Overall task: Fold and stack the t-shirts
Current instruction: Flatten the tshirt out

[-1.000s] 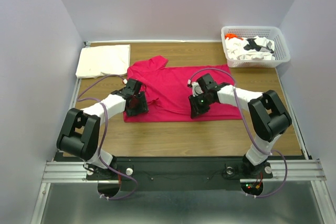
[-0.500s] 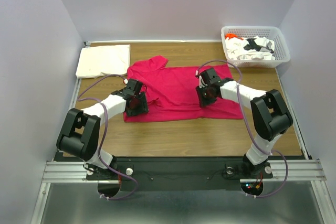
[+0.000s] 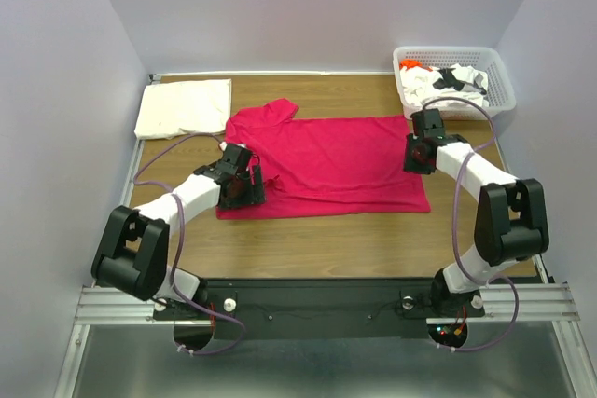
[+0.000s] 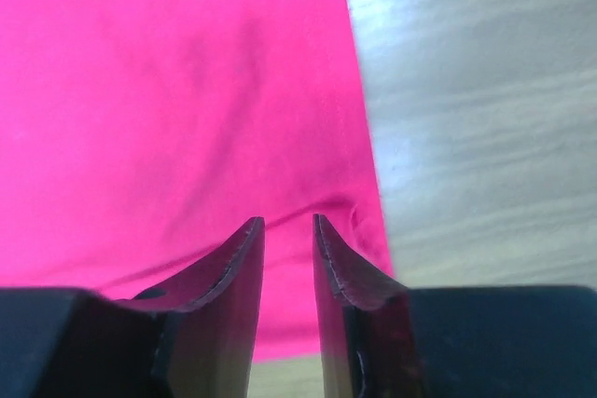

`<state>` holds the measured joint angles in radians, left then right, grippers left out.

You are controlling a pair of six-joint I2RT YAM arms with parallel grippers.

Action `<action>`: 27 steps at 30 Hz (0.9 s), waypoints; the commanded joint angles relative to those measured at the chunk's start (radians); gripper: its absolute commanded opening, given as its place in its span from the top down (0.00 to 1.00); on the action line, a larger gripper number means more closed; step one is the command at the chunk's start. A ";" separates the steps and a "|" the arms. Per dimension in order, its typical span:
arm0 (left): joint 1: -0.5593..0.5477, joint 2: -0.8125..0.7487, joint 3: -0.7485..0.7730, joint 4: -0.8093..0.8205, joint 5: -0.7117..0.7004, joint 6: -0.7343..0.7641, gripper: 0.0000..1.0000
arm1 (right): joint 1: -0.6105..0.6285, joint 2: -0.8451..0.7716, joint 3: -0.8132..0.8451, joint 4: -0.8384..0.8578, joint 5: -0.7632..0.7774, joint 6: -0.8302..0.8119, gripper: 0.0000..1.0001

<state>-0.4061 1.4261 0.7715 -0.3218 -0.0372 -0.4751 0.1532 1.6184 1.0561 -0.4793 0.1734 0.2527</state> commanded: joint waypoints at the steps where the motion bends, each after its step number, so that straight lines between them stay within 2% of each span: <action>1: -0.051 -0.095 0.053 -0.052 -0.019 0.049 0.13 | -0.029 -0.083 -0.030 -0.013 0.032 0.074 0.62; 5: -0.138 -0.113 0.121 -0.051 -0.013 0.096 0.12 | -0.079 -0.106 -0.079 -0.022 0.008 0.095 0.59; 11: -0.269 -0.069 0.196 0.053 0.023 0.164 0.13 | -0.116 -0.091 -0.097 -0.022 -0.014 0.123 0.58; 19: -0.476 0.144 0.353 0.168 0.033 0.308 0.27 | -0.144 -0.069 -0.080 -0.012 -0.049 0.132 0.61; 21: -0.500 0.209 0.382 0.178 0.033 0.334 0.33 | -0.149 -0.065 -0.081 -0.010 -0.063 0.132 0.62; 27: -0.540 0.307 0.403 0.211 0.069 0.365 0.43 | -0.149 -0.061 -0.085 -0.005 -0.078 0.134 0.63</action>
<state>-0.9455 1.7191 1.1343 -0.1532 0.0071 -0.1631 0.0124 1.5528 0.9508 -0.5087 0.1146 0.3744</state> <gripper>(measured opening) 0.602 0.374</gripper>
